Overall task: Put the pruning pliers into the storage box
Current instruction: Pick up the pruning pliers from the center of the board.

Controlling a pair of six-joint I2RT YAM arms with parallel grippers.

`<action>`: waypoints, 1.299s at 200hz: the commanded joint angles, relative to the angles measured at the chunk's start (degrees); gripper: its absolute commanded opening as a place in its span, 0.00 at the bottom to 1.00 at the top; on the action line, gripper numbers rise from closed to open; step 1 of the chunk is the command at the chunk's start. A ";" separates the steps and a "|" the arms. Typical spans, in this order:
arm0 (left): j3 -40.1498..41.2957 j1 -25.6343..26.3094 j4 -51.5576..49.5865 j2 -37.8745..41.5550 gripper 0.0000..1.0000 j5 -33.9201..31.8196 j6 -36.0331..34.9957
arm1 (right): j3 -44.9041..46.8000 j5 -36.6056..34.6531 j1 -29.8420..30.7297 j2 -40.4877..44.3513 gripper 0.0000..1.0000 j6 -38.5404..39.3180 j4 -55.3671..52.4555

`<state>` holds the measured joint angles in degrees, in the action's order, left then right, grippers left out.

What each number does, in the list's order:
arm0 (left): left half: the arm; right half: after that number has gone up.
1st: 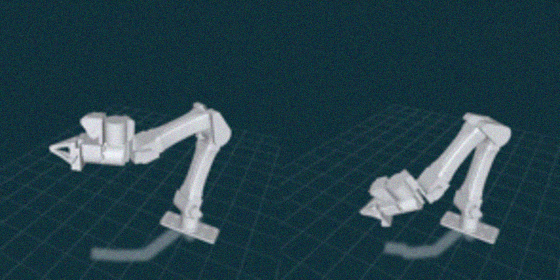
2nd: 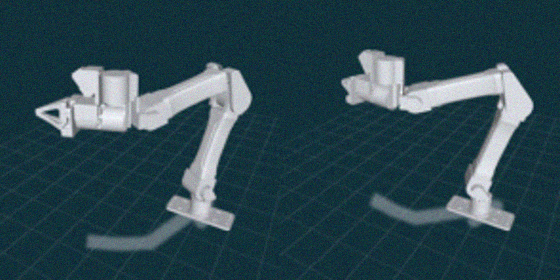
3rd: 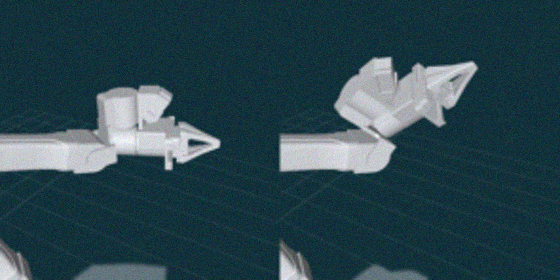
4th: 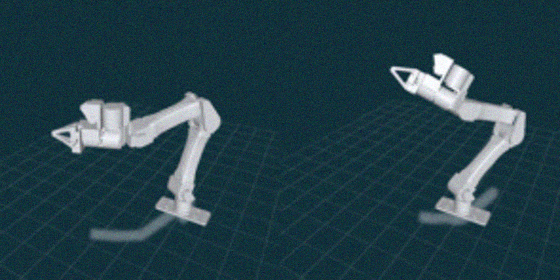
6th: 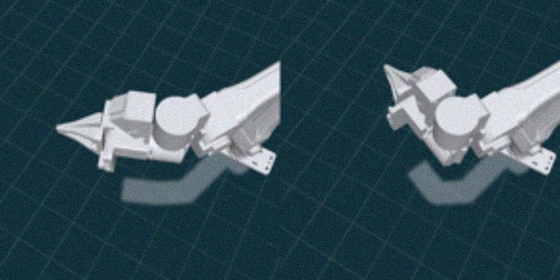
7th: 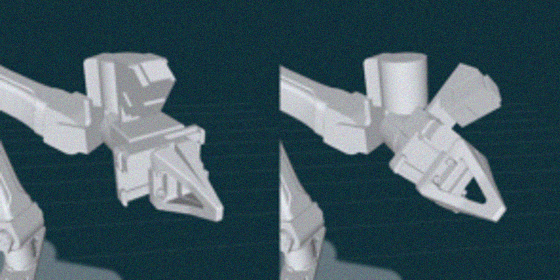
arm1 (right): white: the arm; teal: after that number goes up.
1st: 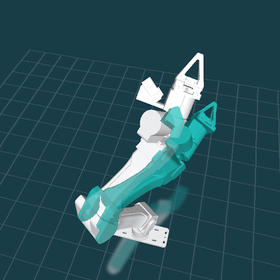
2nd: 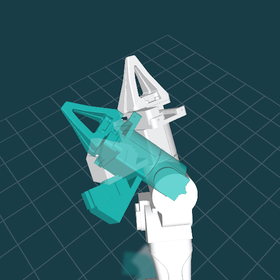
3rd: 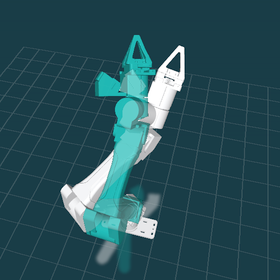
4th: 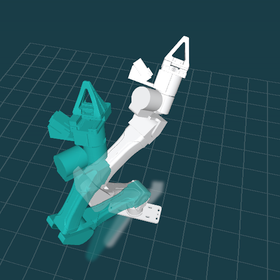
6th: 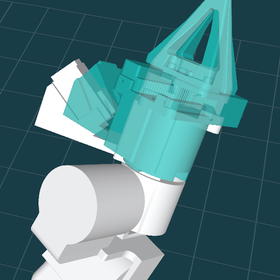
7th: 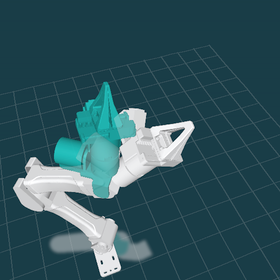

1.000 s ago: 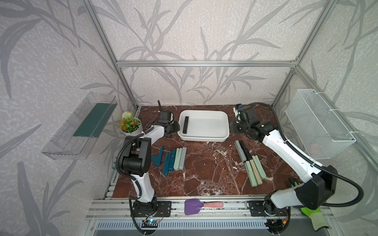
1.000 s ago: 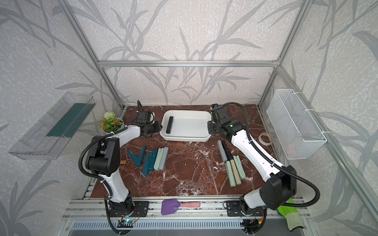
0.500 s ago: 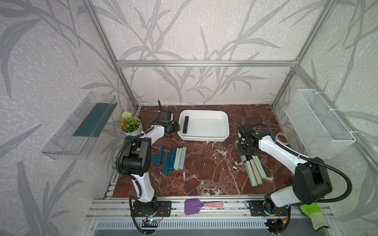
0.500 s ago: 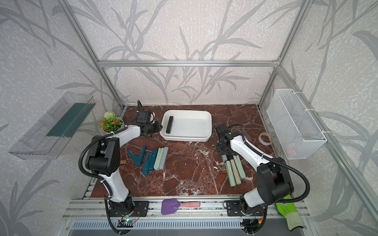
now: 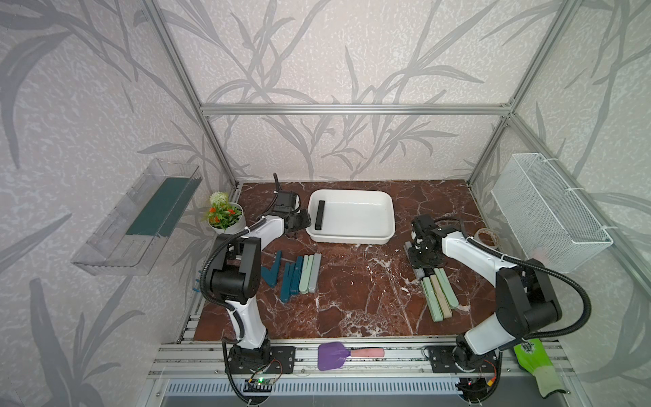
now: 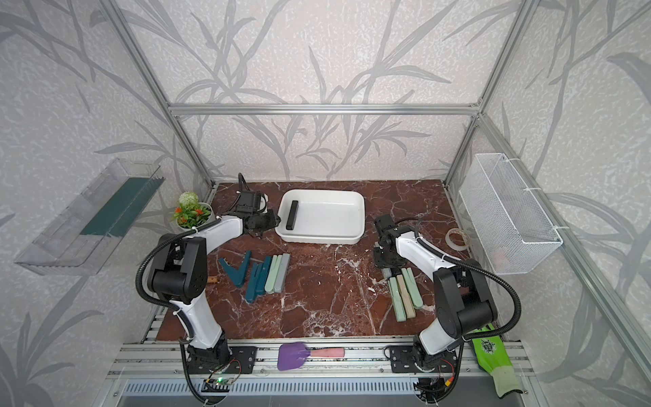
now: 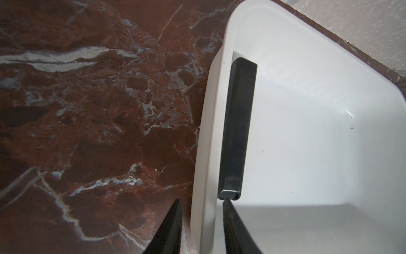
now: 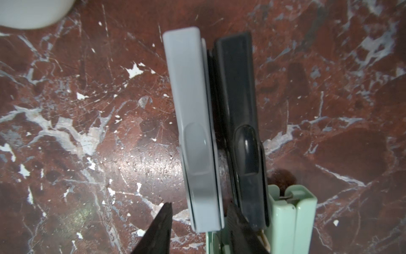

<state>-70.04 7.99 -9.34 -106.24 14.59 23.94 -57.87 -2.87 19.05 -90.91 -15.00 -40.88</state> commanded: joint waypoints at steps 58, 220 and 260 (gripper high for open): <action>-0.95 1.02 -0.92 0.74 0.33 -0.28 -0.60 | 2.47 1.04 -0.90 -1.61 0.44 -0.21 1.80; -0.80 2.12 -0.85 0.54 0.31 -0.68 -0.60 | 0.60 0.08 -0.64 -2.84 0.22 -0.29 1.14; -1.06 2.55 -1.03 0.49 0.28 -0.87 -0.72 | -2.07 -1.12 1.02 1.02 0.15 -0.38 -2.42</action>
<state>-70.04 9.76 -9.45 -106.24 14.37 23.94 -56.82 -2.72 19.00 -94.08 -15.18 -39.88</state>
